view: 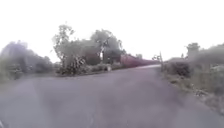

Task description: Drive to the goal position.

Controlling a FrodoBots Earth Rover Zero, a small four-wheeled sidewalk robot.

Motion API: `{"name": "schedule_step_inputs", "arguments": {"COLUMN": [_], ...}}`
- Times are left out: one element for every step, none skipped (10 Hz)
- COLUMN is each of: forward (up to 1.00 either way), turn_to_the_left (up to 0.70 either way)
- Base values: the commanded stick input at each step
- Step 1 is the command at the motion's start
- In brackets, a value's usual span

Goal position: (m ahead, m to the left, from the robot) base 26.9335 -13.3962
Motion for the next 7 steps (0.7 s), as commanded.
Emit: {"name": "schedule_step_inputs", "arguments": {"forward": [0.7, 0.7, 0.7, 0.7, 0.7, 0.7, 0.7], "turn_to_the_left": [-0.14, -0.14, -0.14, -0.14, -0.14, -0.14, -0.14]}}
